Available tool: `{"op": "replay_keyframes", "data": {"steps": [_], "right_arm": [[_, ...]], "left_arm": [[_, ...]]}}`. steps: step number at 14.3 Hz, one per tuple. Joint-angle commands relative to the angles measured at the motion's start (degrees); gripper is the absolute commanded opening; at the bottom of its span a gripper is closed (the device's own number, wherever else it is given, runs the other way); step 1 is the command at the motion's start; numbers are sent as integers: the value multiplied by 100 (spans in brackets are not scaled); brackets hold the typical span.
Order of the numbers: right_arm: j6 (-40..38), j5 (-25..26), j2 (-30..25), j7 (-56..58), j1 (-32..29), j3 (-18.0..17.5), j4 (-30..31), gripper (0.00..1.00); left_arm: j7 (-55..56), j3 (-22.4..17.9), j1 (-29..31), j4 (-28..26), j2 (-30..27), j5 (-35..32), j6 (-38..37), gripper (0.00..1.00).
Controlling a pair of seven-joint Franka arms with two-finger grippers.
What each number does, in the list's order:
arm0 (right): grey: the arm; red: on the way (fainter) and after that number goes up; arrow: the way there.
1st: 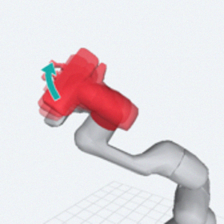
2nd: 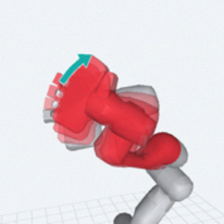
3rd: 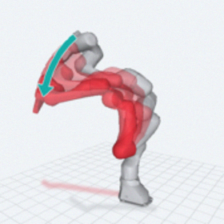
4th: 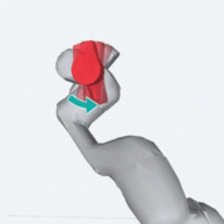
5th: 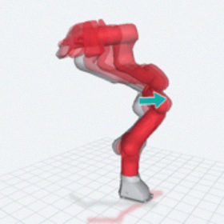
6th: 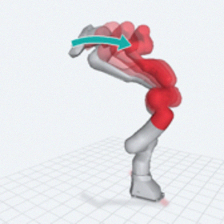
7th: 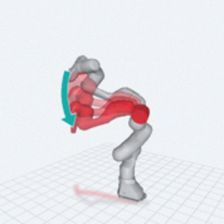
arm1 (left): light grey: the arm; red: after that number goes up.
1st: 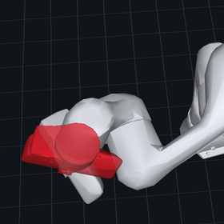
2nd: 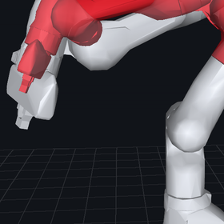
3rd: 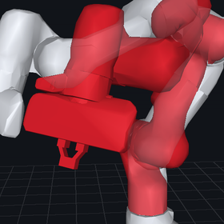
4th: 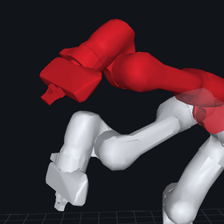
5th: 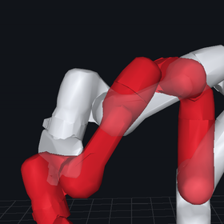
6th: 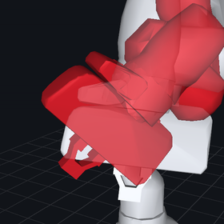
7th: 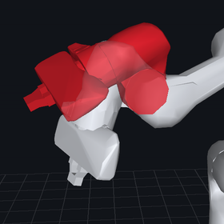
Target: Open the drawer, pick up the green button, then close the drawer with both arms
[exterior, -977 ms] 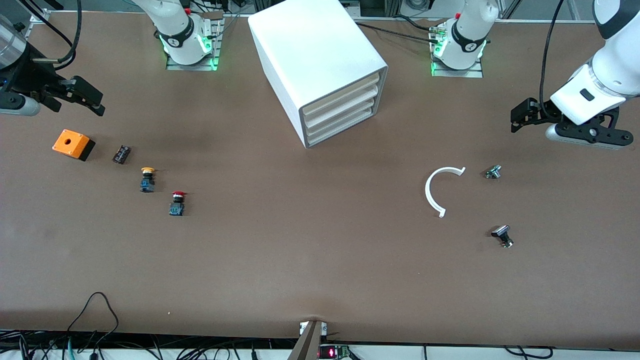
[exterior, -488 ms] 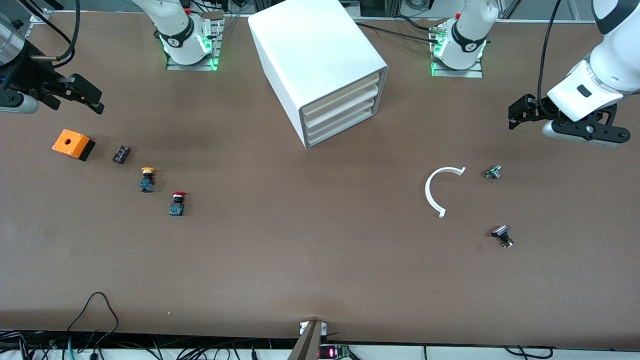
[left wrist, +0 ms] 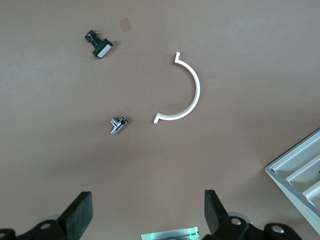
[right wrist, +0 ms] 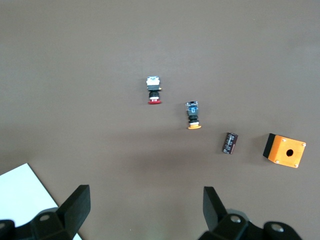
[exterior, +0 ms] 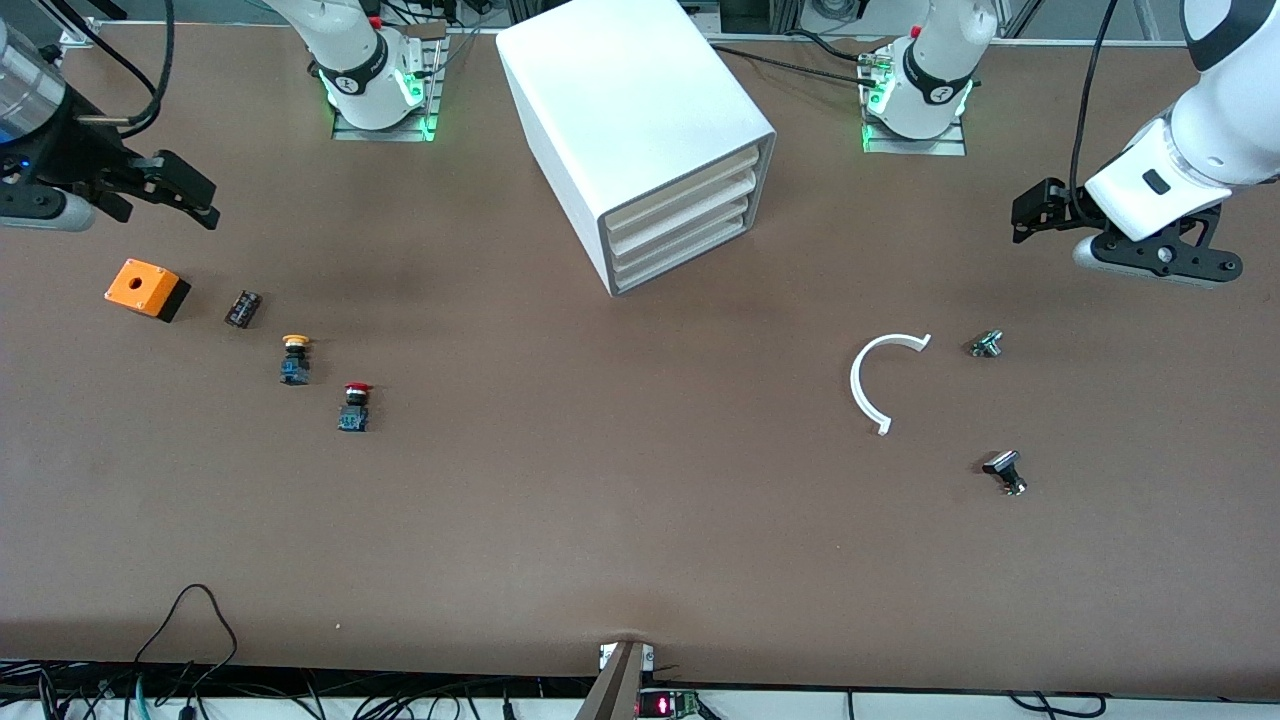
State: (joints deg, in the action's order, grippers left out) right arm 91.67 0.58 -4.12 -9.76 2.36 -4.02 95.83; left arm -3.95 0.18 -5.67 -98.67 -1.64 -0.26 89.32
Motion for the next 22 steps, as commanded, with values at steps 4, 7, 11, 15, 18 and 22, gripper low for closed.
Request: {"op": "replay_keyframes", "data": {"steps": [4, 7, 11, 15, 18, 22], "right_arm": [[-96, -145, 227, -140, 273, -38, -100, 100], [0, -278, 473, -675, 510, -38, -109, 100], [97, -269, 658, -1376, 844, -38, -117, 100], [168, -278, 1141, -2204, 1275, -38, -644, 100], [203, -269, 1378, -2985, 1652, -38, -750, 100], [220, -330, 1835, -3882, 1969, -64, -1189, 100]], "left_arm": [[-27, -27, 22, 199, 164, 595, -397, 99], [-27, -27, 31, 199, 251, 1096, -529, 99], [-45, -36, 40, 129, 568, 2239, -643, 99], [-892, -18, 22, 59, 1602, 3616, -951, 99], [-2115, -18, 58, -273, 2254, 4637, -925, 97], [-4022, 8, -47, -1767, 2300, 6044, -13, 96]]}}
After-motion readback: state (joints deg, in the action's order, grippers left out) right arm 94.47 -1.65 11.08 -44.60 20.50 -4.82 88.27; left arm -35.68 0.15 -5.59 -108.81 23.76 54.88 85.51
